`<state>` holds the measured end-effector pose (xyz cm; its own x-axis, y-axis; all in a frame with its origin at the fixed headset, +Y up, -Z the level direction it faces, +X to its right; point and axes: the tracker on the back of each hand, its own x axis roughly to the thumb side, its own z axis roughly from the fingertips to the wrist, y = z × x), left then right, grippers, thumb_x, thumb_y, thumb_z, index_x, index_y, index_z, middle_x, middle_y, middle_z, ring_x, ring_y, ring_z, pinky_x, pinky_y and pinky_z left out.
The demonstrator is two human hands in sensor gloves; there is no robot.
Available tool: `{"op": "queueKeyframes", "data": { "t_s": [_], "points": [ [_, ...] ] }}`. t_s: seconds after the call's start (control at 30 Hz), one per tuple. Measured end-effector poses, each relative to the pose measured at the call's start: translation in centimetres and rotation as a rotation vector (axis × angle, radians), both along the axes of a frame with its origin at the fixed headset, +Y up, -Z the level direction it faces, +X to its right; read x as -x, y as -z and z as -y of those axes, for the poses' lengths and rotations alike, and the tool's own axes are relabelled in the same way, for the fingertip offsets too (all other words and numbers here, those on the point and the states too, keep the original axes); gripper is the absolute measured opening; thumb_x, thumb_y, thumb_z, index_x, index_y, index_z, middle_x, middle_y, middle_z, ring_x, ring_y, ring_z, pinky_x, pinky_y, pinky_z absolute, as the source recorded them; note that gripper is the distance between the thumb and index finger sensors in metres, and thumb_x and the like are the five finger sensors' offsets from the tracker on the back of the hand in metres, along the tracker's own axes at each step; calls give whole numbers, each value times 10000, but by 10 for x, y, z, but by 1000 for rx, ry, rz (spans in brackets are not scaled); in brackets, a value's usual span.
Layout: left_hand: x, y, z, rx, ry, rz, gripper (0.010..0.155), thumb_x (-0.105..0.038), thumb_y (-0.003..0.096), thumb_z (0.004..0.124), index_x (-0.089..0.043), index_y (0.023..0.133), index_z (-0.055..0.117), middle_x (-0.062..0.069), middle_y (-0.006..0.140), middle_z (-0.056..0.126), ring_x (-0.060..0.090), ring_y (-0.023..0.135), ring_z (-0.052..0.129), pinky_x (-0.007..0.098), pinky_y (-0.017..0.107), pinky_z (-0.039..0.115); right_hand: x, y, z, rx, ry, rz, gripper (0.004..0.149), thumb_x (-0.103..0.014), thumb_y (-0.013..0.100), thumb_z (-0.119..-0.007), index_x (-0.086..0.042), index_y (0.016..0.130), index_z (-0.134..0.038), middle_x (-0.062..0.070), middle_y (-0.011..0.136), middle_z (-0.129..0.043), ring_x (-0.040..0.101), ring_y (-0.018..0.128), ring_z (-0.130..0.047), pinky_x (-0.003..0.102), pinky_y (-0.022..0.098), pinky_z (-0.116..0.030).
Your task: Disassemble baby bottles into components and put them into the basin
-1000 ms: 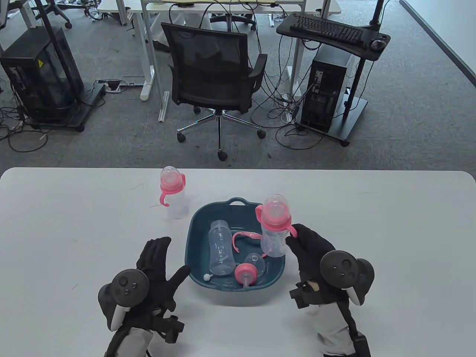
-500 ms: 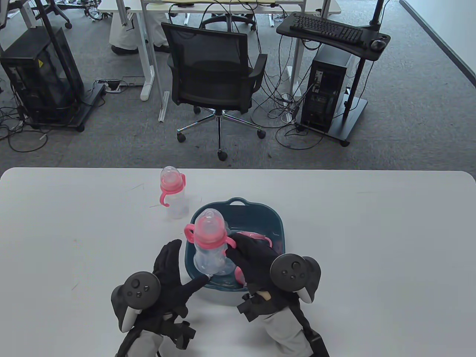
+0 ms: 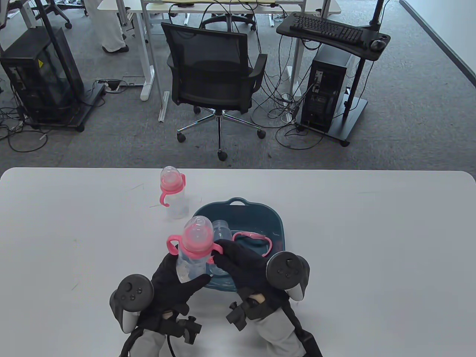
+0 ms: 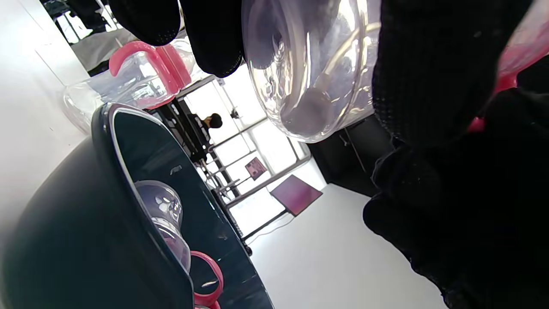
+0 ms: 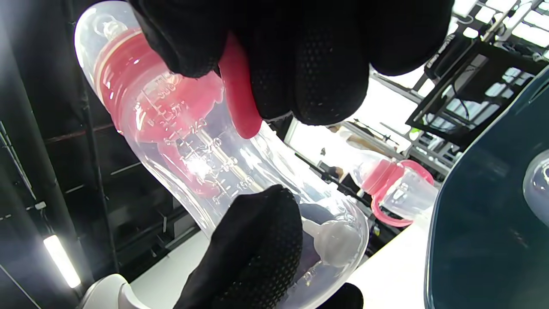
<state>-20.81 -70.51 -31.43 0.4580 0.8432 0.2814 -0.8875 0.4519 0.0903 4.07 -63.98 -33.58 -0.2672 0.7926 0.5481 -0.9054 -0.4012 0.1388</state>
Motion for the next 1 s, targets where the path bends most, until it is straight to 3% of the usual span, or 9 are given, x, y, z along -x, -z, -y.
{"op": "queueKeyframes", "data": {
  "t_s": [0.1,0.2,0.33,0.5,0.6,0.73,1.0],
  "points": [
    [5,-2,-3,5,28,-36,915,-552,359,967,-329,1059,421,-1,1082,480,317,1008,641,577,749,494,-2,2,1,47,-87,-30,513,-311,551,-792,-101,1009,-690,190,908,-841,417,734,-860,616,583,-646],
    [14,-6,-8,-40,103,-104,912,-519,367,984,-350,1055,410,-23,1097,444,299,1004,701,578,739,546,-12,1,-2,97,-161,-103,779,-393,554,-806,-130,1147,-375,207,1142,-499,488,972,-581,697,674,-463],
    [19,-9,-10,-59,204,-139,914,-488,372,996,-350,1055,404,-23,1101,429,303,1004,717,556,735,595,-21,-3,-11,37,-54,-91,918,-439,528,-839,-173,1156,-224,187,1200,-318,511,1041,-455,703,696,-421],
    [11,-9,-8,-62,332,-106,916,-466,370,1004,-360,1054,403,-28,1102,417,300,1011,690,557,763,544,-18,-6,-14,19,-66,-117,962,-471,495,-876,-221,1164,-232,253,1199,-243,561,1046,-432,708,688,-456],
    [7,-10,-7,-69,398,-113,919,-470,370,997,-362,1054,393,-29,1103,410,295,1017,684,560,769,536,-15,-4,-10,23,-82,-120,959,-445,481,-900,-221,1162,-263,278,1184,-292,568,1015,-519,700,665,-523],
    [9,-9,-4,-48,398,-110,918,-448,372,1005,-367,1052,394,-32,1105,397,298,1024,666,568,776,513,-17,-1,-5,18,-71,-93,870,-364,476,-925,-182,1141,-393,237,1144,-490,491,952,-687,660,638,-611],
    [5,-2,3,16,431,-67,926,-466,375,982,-347,1055,364,-13,1093,383,306,1005,671,549,781,522,-15,3,1,4,-81,-86,840,-338,483,-910,-129,1126,-412,220,1105,-548,470,912,-721,616,662,-606]
  ]
}}
